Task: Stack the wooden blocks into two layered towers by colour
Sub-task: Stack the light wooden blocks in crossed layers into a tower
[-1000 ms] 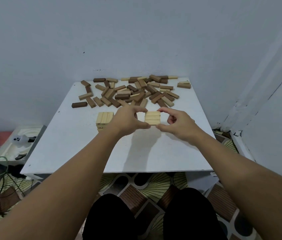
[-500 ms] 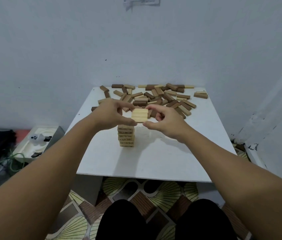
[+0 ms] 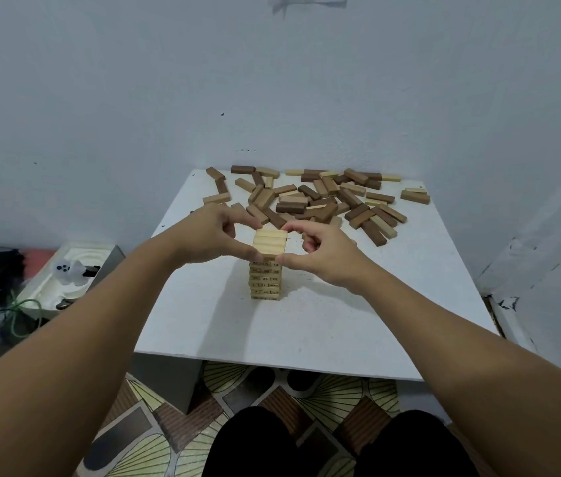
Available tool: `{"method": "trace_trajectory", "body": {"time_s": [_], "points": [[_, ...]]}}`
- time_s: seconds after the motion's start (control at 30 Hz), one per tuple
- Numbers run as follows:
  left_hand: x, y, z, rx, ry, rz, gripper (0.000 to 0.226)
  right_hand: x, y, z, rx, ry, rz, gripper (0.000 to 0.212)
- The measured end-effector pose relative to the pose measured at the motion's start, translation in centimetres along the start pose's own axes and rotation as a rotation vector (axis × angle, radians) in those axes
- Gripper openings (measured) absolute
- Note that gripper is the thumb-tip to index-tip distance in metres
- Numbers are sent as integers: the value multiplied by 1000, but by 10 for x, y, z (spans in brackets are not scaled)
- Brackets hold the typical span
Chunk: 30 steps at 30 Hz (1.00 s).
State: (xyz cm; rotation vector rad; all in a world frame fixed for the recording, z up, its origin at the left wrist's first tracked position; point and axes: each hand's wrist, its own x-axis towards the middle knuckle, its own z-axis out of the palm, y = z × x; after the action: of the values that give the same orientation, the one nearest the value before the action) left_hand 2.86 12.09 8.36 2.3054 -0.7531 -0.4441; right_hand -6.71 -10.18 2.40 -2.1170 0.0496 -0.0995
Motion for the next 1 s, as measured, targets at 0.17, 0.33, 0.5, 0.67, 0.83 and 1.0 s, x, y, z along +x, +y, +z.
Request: {"method": "trace_trajectory", "body": {"time_s": [0.17, 0.33, 0.5, 0.67, 0.83, 1.0], "points": [[0, -8, 1, -33, -21, 0, 48, 1, 5, 3, 25, -32, 18, 52], [3, -15, 3, -78, -38, -10, 48, 4, 8, 6, 42, -45, 30, 57], [4, -21, 4, -110, -30, -26, 51, 5, 9, 6, 61, -63, 36, 55], [4, -21, 5, -122, -25, -34, 52, 5, 11, 7, 88, -64, 42, 58], [4, -22, 7, -162, -18, -44, 54, 5, 13, 6, 117, -47, 43, 57], [5, -24, 9, -186, -19, -44, 54, 5, 15, 7, 135, -49, 50, 52]]}}
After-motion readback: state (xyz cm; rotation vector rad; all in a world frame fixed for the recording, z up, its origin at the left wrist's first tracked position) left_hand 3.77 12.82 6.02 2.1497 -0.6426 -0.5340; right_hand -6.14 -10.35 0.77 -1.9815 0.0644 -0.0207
